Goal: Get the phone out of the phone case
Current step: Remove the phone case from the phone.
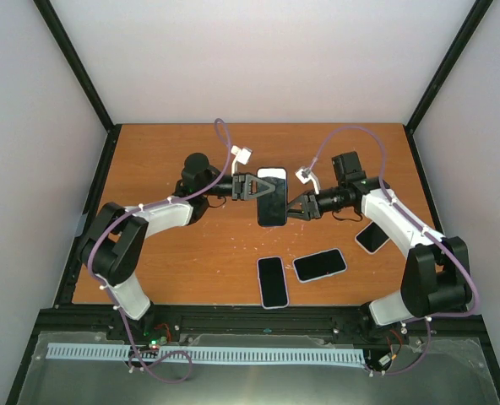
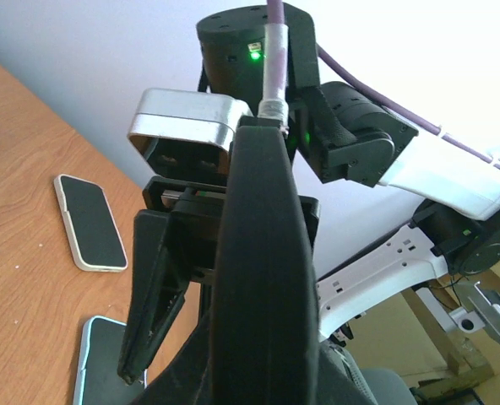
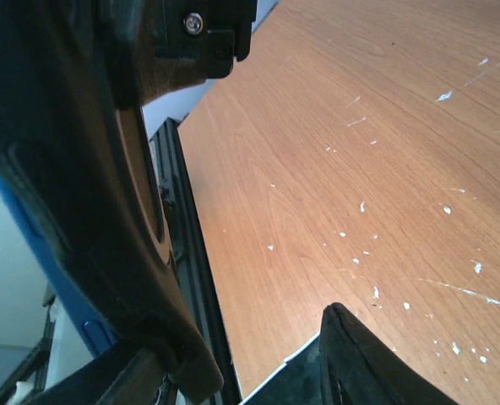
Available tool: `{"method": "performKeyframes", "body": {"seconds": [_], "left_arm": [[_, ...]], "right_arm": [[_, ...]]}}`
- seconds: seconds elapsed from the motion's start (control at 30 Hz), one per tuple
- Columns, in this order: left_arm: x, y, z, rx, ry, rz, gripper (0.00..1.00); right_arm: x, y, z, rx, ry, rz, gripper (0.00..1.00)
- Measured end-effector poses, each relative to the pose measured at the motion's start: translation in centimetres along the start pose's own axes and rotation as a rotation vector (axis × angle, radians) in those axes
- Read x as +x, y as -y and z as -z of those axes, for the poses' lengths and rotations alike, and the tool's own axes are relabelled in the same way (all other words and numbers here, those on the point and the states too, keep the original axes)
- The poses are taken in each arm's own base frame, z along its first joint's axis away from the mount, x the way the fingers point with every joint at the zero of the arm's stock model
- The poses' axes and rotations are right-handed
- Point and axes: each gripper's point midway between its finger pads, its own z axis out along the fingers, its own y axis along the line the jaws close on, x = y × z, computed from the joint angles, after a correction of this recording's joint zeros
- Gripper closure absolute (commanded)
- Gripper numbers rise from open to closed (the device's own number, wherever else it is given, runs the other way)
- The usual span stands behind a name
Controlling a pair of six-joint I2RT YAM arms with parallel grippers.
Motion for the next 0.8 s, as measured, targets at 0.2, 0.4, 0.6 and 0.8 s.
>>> {"method": "performKeyframes", "body": {"seconds": [0.2,0.4,0.6,0.8], "left_arm": [[-0.3,0.6,-0.3,0.024,-0.004,-0.040,1.00],[-0.8,0.8,-0.5,0.040,-0.005,-0.071,1.00],[-1.2,-0.1,-1.0,0.014,-0.031,-0.052,0.80],[0.3,-2.0,-2.3,-0.034,-0.093,0.034,0.46]], "right_arm": [[-0.9,-0.6,0.3,-0.051,0.036,0.005,0.55],[-1.9,-1.7,0.6,-0.126,0.070,0.024,0.83],[-2.0,-1.8,0.9,-0.137,0.076,0.017,0.97],[-2.0,0.0,0.8,-0.081,0.109,0.040,0.97]]}}
